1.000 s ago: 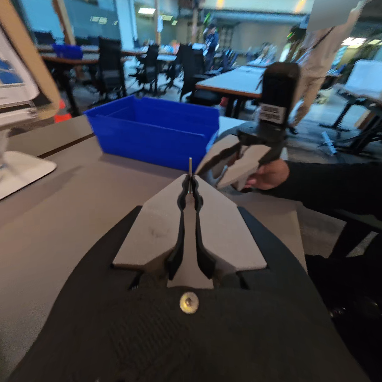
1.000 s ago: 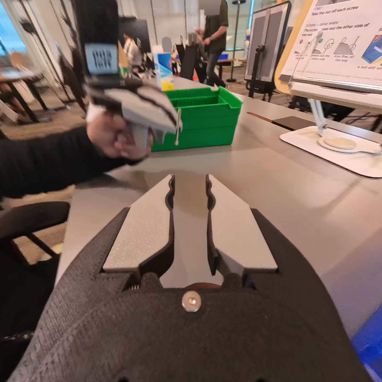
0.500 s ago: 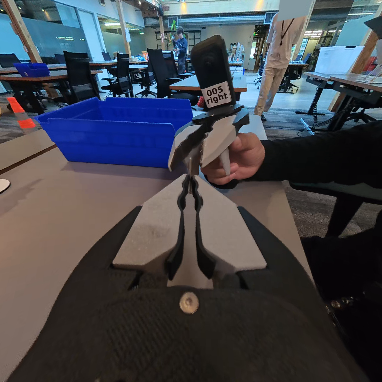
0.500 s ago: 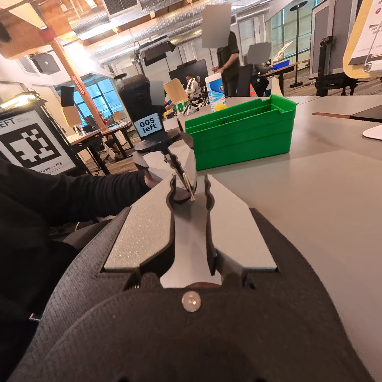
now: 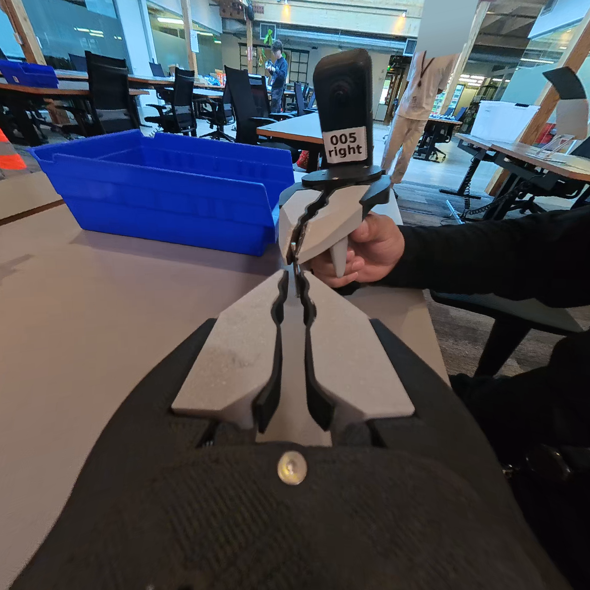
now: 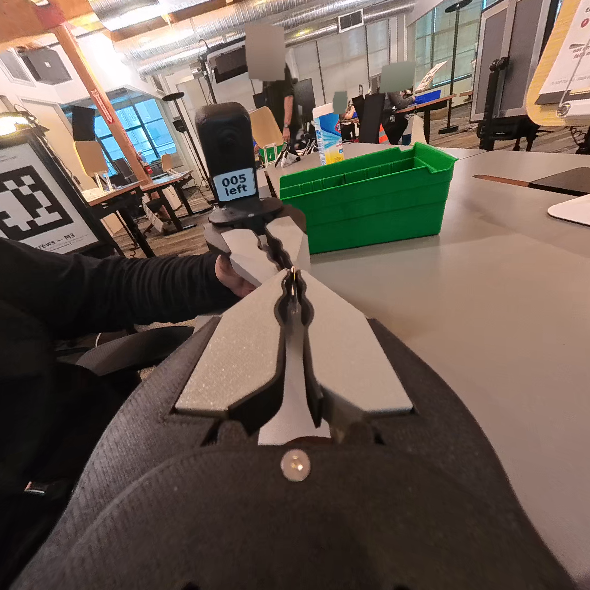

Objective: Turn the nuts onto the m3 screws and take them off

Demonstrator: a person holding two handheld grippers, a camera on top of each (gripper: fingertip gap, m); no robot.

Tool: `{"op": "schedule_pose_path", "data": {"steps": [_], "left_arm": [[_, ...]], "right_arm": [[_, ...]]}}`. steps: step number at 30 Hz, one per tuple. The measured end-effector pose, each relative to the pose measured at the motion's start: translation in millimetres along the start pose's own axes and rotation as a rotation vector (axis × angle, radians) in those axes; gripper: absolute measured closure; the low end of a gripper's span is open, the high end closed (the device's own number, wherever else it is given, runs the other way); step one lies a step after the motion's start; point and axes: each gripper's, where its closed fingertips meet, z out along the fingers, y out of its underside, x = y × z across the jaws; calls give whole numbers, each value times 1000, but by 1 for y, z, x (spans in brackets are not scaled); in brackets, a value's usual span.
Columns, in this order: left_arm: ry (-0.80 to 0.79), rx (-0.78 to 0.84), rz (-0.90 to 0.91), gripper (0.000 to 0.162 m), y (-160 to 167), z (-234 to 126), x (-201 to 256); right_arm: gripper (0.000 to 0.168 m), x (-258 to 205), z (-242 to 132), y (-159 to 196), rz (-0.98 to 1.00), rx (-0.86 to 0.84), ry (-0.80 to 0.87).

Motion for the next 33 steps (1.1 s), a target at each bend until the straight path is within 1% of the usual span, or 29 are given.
{"op": "schedule_pose_path", "data": {"steps": [2, 5, 9, 15, 21, 22, 25, 27, 29, 31, 33], "left_arm": [[-4, -39, -4, 157, 8, 4, 0], [-54, -114, -10, 161, 22, 10, -8], [-31, -150, -44, 161, 27, 13, -6], [-45, -170, -32, 161, 30, 16, -6], [-52, -178, -58, 161, 31, 16, -9], [-52, -167, -67, 159, 30, 15, -10], [-88, -157, -97, 136, 28, 8, -18], [-143, -157, -131, 128, 27, -1, -24], [-146, -134, -158, 125, 19, -15, -16], [-178, -132, -148, 124, 9, -36, -8], [-229, -149, -125, 123, -3, -65, -2]], "right_arm": [[168, 2, -1, 0, -13, -5, 18], [168, 13, -1, 10, -79, -82, 112], [168, 10, 2, 16, -164, -135, 150], [168, 11, 4, 21, -157, -156, 154], [168, 16, 0, 20, -141, -167, 168], [168, 19, -3, 18, -148, -168, 186], [168, 33, -18, 15, -184, -193, 270], [168, 46, -28, 30, -161, -307, 316], [168, 57, -39, 52, -108, -478, 353], [168, 62, -51, 70, -118, -658, 385], [168, 66, -61, 81, -160, -811, 424]]}}
